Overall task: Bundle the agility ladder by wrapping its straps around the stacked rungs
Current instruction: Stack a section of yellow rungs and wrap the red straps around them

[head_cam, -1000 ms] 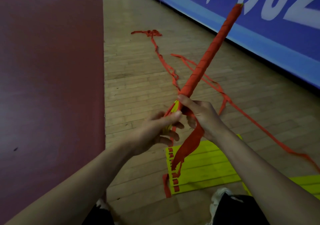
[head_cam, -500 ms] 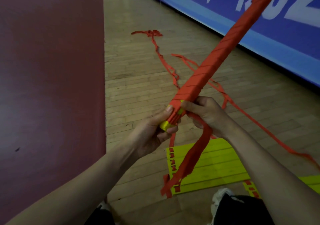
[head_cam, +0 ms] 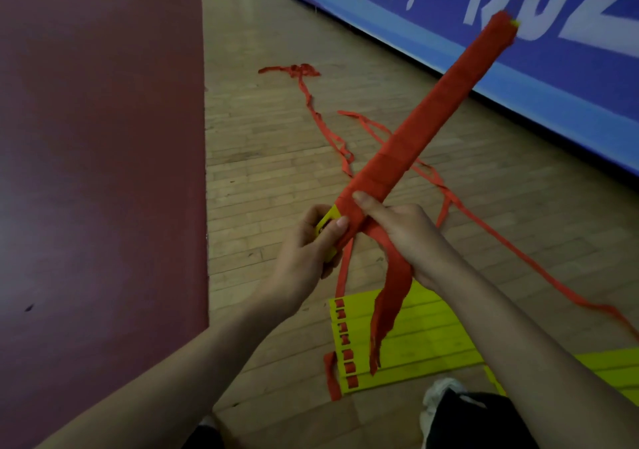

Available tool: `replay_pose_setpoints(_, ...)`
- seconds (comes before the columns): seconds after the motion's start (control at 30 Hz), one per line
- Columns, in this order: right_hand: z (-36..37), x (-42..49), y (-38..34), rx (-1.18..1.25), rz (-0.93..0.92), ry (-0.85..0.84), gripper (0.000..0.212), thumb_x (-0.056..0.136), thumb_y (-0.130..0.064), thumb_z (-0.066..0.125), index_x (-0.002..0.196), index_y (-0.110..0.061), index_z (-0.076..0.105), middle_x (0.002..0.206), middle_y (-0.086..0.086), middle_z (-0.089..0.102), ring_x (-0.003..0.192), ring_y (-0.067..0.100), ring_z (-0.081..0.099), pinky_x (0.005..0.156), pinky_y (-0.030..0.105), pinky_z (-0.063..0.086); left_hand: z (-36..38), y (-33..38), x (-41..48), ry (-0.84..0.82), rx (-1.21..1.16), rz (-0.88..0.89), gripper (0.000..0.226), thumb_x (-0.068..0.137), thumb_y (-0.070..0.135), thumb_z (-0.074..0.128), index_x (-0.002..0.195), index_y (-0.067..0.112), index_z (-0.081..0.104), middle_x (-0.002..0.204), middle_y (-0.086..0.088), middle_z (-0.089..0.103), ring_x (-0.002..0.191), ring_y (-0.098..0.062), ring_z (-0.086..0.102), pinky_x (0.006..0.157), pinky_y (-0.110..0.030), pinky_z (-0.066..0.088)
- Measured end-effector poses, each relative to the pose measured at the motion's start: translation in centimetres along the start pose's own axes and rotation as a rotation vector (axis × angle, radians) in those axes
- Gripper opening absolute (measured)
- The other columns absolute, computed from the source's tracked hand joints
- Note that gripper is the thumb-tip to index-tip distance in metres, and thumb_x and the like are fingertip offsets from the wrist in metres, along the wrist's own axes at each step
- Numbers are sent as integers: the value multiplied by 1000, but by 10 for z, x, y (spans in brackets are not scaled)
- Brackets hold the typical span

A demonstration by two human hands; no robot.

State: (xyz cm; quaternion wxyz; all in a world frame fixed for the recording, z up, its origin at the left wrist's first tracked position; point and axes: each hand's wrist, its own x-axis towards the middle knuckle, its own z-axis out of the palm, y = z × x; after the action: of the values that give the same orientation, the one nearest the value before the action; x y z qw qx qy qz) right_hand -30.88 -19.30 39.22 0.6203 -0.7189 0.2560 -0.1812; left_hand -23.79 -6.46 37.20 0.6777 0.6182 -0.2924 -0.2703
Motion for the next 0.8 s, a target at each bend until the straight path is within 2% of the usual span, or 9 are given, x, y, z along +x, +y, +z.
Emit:
replay_pose_setpoints(0.07, 4, -2, 0, 52, -5, 22, 44, 82, -44, 70, 79, 0, 73, 61, 10, 69, 55, 7, 58, 57, 24, 43, 0, -4, 0, 28, 211, 120, 9, 96, 22, 55, 97, 13, 54, 61, 8, 47, 50, -7, 42, 46, -19, 33)
replay_pose_setpoints(0.13, 3, -4, -4, 210, 23, -12, 21, 89, -22, 66, 80, -3, 66, 43, -6, 59, 40, -3, 53, 45, 10, 39, -3, -5, 0, 54, 424, 214, 14, 96, 25, 56, 100, 12, 55, 60, 10, 50, 51, -2, 45, 51, -17, 35)
replay_pose_setpoints(0.2, 1, -5, -7, 295, 62, -65, 14, 92, -11, 60, 79, -6, 59, 32, -11, 47, 29, -3, 46, 34, 7, 33, -5, -2, 1, 48, 473, 226, 17, 96, 26, 55, 103, 11, 55, 58, 10, 50, 49, 0, 46, 50, -15, 35)
replay_pose_setpoints(0.3, 1, -5, -8, 345, 93, -85, 15, 92, -13, 60, 80, -3, 60, 32, -10, 47, 28, -2, 46, 33, 8, 32, -8, 3, 1, -9, 498, 221, 24, 95, 32, 53, 105, 10, 54, 61, 8, 52, 46, -1, 48, 48, -15, 36)
replay_pose_setpoints(0.43, 2, -4, -9, 329, 104, -88, 20, 89, -15, 63, 72, -6, 61, 33, -10, 45, 27, 0, 44, 32, 9, 31, -21, 9, 2, -41, 620, 254, 42, 94, 55, 43, 102, 16, 56, 71, 9, 59, 63, 1, 56, 57, -14, 39)
replay_pose_setpoints(0.5, 2, 0, -6, 311, 129, -113, 30, 75, -32, 73, 64, -8, 60, 34, -8, 39, 26, 3, 34, 30, 16, 25, -28, 11, 1, -37, 667, 298, 45, 94, 59, 35, 100, 20, 57, 73, 12, 59, 69, -1, 56, 62, -19, 40)
replay_pose_setpoints(0.6, 4, 0, -4, 272, 165, -131, 53, 55, -47, 77, 79, -3, 58, 34, -4, 33, 27, 6, 28, 31, 17, 22, -32, 11, -1, -34, 721, 314, 49, 89, 64, 31, 94, 21, 56, 74, 9, 60, 71, -8, 58, 66, -35, 46)
replay_pose_setpoints(0.67, 4, -2, -3, 313, 192, -152, 49, 60, -42, 74, 86, -3, 56, 33, -5, 32, 26, 5, 28, 31, 17, 22, -33, 12, -3, -50, 752, 350, 54, 89, 66, 31, 91, 18, 55, 74, 6, 59, 69, -12, 56, 64, -40, 45)
replay_pose_setpoints(0.8, 3, -3, -5, 396, 218, -229, 33, 70, -34, 67, 65, -10, 44, 32, -6, 30, 24, 3, 26, 30, 15, 19, -40, 14, 1, -41, 584, 323, 50, 96, 53, 26, 96, 15, 59, 77, 10, 58, 70, -7, 53, 65, -26, 42)
